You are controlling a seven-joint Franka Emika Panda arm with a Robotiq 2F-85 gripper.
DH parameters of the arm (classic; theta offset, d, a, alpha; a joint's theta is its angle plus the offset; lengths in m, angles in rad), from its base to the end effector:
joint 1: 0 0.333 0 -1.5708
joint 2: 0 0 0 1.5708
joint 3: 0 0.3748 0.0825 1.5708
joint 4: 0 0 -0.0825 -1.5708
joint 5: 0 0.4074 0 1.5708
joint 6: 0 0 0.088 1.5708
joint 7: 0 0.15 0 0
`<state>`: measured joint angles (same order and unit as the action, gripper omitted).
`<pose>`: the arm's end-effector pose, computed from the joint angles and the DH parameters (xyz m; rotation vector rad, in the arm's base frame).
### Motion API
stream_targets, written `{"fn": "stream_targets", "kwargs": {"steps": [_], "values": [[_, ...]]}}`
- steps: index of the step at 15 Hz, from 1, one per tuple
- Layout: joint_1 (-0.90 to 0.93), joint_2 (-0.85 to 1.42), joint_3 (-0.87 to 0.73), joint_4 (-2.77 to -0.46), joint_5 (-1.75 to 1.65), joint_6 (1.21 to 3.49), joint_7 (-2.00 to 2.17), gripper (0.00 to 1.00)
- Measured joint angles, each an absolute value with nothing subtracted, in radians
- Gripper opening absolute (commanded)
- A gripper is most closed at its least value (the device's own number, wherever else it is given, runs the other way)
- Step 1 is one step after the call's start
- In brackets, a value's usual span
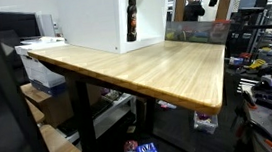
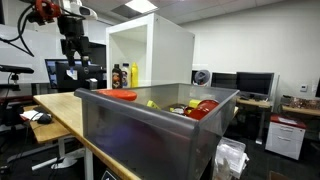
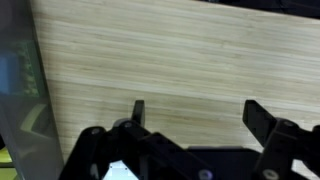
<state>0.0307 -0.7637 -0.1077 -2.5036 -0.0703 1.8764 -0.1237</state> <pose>0.3226 -0.0385 0.5351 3.1260 0.1379 0.2101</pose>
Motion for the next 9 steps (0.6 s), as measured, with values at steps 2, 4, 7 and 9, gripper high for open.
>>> {"fn": "stream_targets", "kwargs": {"steps": [2,4,7,9], "values": [[0.03,-0.764,-0.107,-2.504,-0.07,1.887,-0.124,1.0],[0.025,-0.767,-0.107,-2.504,-0.07,1.928,-0.124,1.0],[0.018,-0.784,-0.108,-2.499,-0.07,1.961,-0.124,1.0],[0.018,-0.8,-0.108,-2.496,-0.07,1.963,-0.124,1.0]]}}
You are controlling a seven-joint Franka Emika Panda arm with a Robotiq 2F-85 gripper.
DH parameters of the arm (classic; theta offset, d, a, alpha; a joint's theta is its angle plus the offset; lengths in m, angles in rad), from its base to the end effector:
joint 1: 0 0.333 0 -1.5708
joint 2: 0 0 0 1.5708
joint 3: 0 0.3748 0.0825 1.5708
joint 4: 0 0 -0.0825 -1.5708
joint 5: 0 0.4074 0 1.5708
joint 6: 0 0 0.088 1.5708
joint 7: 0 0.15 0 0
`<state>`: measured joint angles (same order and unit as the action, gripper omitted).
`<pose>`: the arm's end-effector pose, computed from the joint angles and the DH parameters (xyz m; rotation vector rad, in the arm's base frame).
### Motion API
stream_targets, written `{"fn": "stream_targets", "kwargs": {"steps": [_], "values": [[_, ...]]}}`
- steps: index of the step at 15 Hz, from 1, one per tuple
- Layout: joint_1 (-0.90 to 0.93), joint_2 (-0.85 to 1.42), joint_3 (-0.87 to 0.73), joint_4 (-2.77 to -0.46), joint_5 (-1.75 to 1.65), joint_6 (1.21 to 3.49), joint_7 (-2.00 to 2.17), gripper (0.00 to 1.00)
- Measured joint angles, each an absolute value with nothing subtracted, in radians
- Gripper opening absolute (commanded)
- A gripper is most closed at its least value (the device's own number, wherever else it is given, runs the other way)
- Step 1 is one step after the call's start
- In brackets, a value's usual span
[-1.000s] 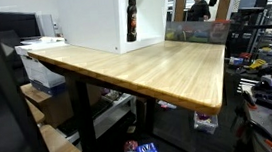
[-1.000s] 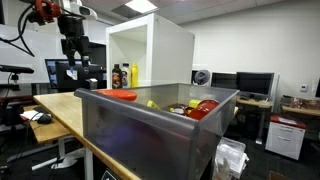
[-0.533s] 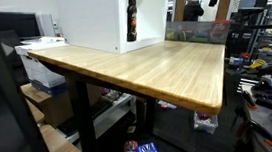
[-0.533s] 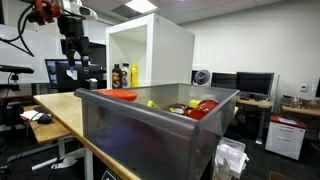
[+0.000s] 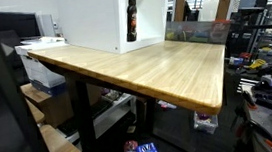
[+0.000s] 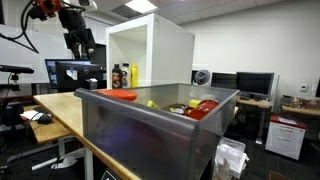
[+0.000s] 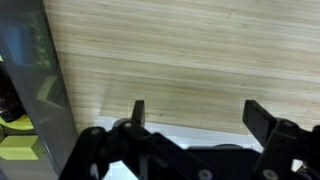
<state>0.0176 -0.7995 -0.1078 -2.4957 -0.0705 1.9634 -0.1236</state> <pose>0.3265 -0.0439 0.5609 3.0967 0.1146 0.4119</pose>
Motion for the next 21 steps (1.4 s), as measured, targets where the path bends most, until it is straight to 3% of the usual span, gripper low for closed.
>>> {"fn": "stream_targets", "kwargs": {"steps": [21], "values": [[0.066,-0.808,-0.104,-2.517,-0.07,1.863,-0.148,1.0]]}}
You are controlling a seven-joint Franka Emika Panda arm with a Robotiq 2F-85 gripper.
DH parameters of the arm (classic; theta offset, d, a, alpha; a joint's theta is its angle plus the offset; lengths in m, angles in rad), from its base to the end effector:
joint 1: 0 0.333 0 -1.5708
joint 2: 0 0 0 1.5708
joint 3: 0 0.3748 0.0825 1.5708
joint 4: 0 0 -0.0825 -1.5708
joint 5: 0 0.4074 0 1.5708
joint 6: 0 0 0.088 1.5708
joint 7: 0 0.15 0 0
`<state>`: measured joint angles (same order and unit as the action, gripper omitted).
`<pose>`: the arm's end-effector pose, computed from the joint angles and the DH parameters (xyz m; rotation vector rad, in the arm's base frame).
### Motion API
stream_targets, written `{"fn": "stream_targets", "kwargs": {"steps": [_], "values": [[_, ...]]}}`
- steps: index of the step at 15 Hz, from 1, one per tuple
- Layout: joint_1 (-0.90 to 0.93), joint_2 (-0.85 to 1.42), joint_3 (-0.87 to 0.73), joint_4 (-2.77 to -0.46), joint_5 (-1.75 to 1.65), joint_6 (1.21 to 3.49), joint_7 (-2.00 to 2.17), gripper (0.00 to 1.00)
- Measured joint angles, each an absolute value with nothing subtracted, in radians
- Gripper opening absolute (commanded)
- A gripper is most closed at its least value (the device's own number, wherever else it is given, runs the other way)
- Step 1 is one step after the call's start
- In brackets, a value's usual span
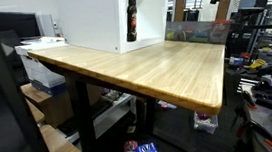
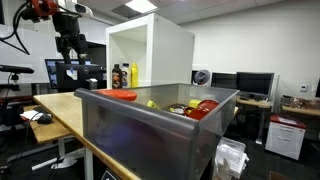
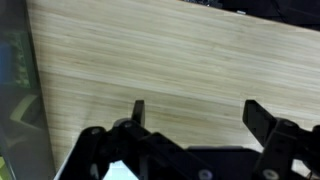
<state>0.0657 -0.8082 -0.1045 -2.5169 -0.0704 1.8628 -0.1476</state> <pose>0.3113 -0.0261 0.5408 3.1185 0.2350 0.2378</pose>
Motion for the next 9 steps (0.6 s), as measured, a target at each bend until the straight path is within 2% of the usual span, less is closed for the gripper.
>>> {"fn": "stream_targets", "kwargs": {"steps": [9], "values": [[0.096,-0.799,-0.096,-2.523,-0.07,1.846,-0.155,1.0]]}}
